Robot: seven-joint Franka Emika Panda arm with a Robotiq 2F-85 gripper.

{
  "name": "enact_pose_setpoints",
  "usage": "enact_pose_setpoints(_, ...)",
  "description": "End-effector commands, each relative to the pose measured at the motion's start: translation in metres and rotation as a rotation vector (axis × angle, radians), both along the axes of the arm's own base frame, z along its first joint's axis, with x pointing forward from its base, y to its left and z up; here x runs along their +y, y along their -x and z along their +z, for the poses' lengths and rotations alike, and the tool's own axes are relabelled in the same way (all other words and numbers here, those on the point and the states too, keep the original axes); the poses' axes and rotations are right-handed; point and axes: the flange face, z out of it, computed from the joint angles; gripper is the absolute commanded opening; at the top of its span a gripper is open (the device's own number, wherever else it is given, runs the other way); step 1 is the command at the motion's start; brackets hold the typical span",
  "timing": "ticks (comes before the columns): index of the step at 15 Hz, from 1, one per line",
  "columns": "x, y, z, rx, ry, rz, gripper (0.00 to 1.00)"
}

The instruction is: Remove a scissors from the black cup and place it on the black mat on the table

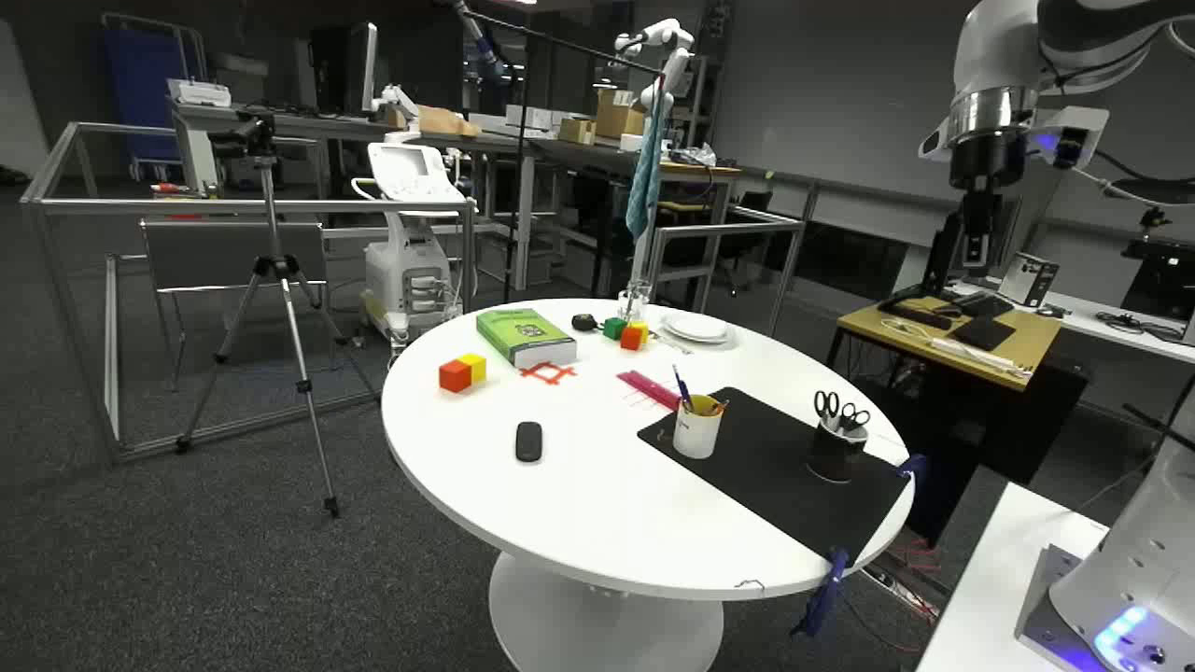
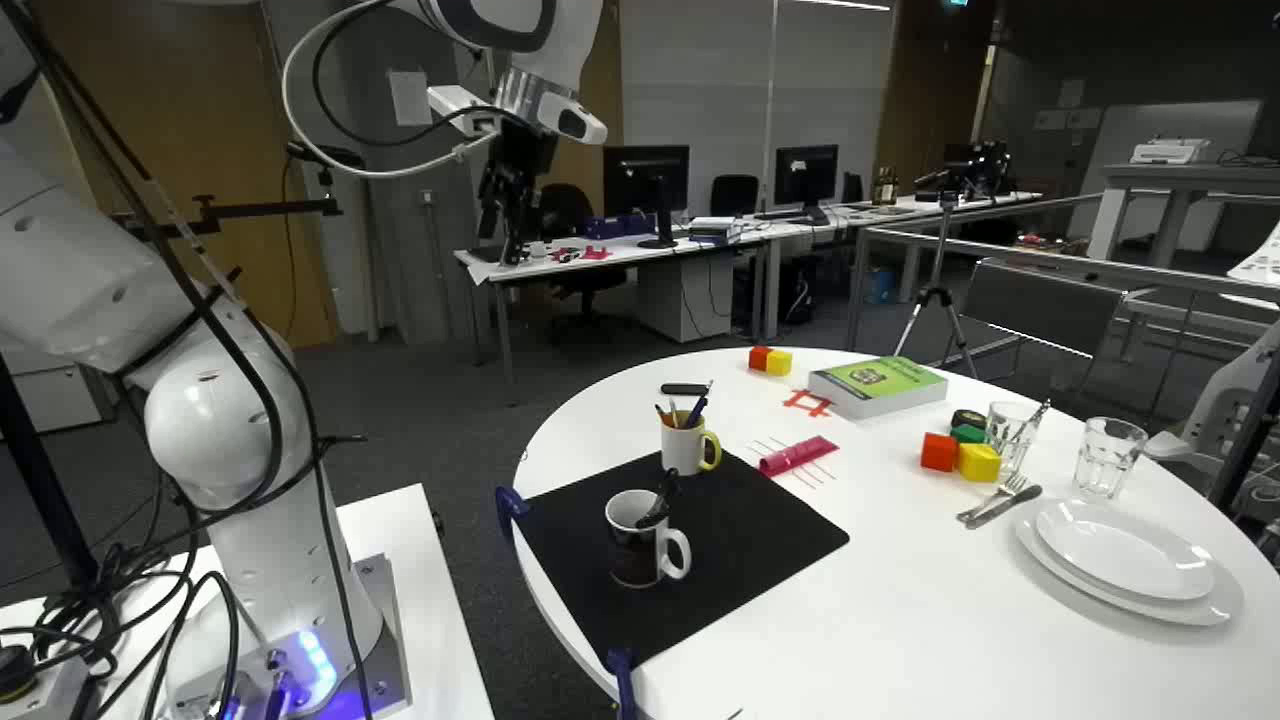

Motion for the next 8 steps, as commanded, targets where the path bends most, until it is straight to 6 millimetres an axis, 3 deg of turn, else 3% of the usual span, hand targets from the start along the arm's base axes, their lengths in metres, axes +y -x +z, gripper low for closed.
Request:
enact_pose_setpoints(1,-0.0001,-0.0002,0.0005,0.001,0.0,0.0,1.0)
enact_pose_setpoints(8,0.0002,-0.0023,-0.0082,-0.059,0.039,0.02,1.0)
